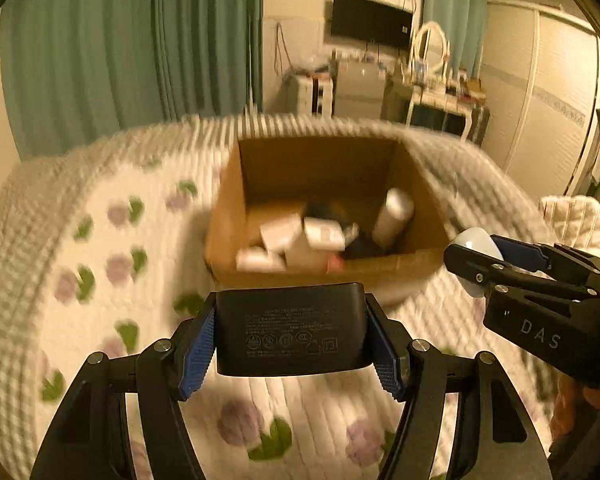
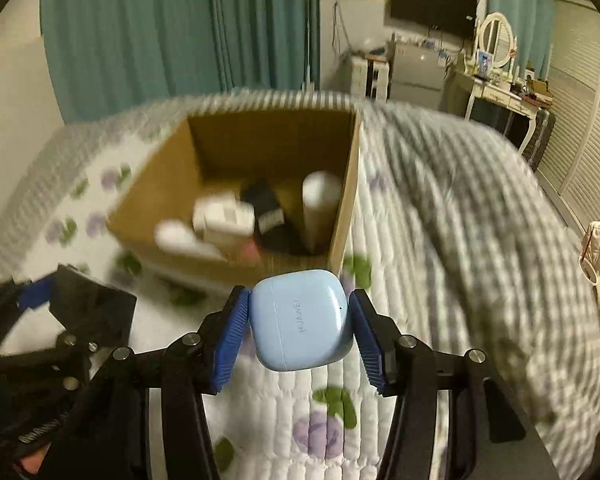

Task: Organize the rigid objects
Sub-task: 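Carry the earbud case and black charger over the box and release them inside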

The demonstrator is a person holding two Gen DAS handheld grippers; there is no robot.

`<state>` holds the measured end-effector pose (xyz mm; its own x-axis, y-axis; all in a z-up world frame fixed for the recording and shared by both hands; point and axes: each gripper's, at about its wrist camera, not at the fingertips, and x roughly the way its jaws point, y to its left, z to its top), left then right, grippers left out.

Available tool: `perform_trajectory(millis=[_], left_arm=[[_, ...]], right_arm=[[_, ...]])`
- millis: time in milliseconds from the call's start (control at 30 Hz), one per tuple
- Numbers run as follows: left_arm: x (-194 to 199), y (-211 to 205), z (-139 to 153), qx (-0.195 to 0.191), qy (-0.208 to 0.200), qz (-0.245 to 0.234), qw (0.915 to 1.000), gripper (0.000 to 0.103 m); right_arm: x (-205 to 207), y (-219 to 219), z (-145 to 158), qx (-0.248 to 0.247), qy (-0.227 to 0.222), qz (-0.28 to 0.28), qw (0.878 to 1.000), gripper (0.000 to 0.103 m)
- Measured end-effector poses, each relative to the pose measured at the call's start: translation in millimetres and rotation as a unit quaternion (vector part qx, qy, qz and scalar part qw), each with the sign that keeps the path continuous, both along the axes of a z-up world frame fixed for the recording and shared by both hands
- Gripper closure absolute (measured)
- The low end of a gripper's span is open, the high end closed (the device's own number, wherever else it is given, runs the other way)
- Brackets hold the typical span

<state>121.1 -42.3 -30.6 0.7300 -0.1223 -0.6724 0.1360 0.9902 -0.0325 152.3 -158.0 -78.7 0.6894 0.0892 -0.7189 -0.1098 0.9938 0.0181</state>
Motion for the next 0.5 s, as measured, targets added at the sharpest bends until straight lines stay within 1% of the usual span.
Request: perform_trajectory(millis=[33,133,267,367,467,500], left_arm=[[2.6,0.9,12.4,-0.005,-0.009,-0.003,0.9999,0.034],[19.7,6.4,42.9,-0.018,-0.027,0.001,0.9995,0.034],[51.7,7.9,62.9,-0.007,-0.044,-0.003,0.999,0.034],[78.9,8.6,61.8,0.001,-0.054,-0.012,0.9985,0.034],[113.8,5.9,46.7,0.022,-0.048,-0.018,0.9984,0.034],[120.6,5.8,42.2,0.023,-0.046,-0.02,0.9984,0.034]], right_arm=[[3.7,2.3,12.1,0.003,-0.008,0.006,1.0,0.052],[18.8,10.1,49.8,-0.008,-0.036,0.027,0.999,0.052],[43.5,23.4,78.1,-0.019,-0.059,0.048,0.997,0.052],[68.2,29.2,87.4,-0.014,-0.065,0.054,0.996,0.052],[95.7,32.8,85.9,-0.016,-0.066,0.056,0.996,0.052],[103.2,31.7,84.0,-0.016,-0.064,0.056,0.996,0.052]])
